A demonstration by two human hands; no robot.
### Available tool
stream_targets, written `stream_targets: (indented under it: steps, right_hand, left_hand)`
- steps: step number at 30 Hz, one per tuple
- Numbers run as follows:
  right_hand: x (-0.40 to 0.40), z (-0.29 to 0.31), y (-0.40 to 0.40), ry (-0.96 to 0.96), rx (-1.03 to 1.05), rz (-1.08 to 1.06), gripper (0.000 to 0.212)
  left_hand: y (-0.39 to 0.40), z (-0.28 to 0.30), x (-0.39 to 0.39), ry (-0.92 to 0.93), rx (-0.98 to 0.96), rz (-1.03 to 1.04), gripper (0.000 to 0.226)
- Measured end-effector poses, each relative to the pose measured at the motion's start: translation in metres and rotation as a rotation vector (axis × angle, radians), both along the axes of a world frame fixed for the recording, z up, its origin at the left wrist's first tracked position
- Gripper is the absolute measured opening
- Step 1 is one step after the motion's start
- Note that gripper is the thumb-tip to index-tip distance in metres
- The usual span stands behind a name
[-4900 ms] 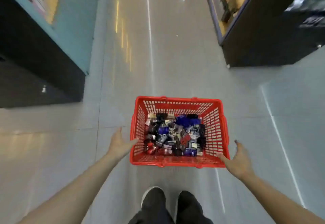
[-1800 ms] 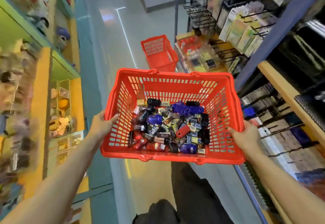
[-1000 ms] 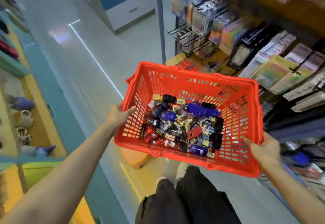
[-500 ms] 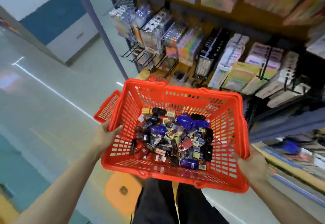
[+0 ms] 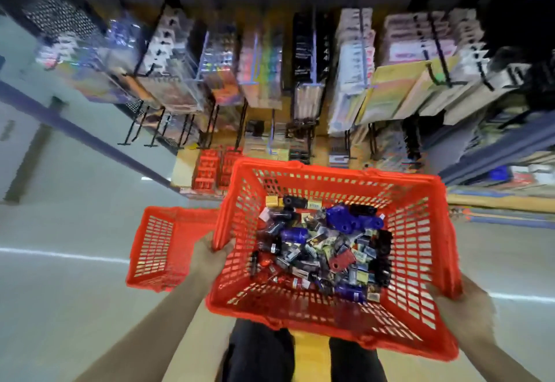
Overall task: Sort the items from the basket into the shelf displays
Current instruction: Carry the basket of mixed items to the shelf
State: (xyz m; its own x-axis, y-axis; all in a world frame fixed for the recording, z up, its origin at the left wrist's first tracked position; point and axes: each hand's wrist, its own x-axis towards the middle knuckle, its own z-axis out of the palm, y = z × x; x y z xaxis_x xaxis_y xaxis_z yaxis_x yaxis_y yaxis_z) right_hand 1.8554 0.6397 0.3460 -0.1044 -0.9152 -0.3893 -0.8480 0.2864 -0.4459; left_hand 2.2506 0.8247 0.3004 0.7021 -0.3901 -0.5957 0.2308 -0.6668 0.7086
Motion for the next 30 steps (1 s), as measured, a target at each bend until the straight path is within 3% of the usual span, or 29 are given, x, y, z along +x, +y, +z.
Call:
stream_targets:
  steps: [11,17,22,30]
  right_hand:
    - [-0.011,-0.164,0.017,0.018,0.043,-0.045,0.026]
    - [0.001,-0.282,0.024,0.000,0.059,-0.013,0.026]
    - [0.016,-0.372,0.021,0.040,0.062,0.025,0.027]
    - [0.037,-0.456,0.023,-0.004,0.019,0.051,0.030]
  left_hand:
    - [0.015,-0.178,-0.011,0.083,0.087,0.024,0.025]
    - [0.028,-0.280,-0.002,0.025,0.126,0.010,0.016]
    - [0.031,-0.360,0.001,-0.076,0.202,-0.026,0.022]
    - [0.032,-0.432,0.021,-0.121,0.234,0.025,0.024]
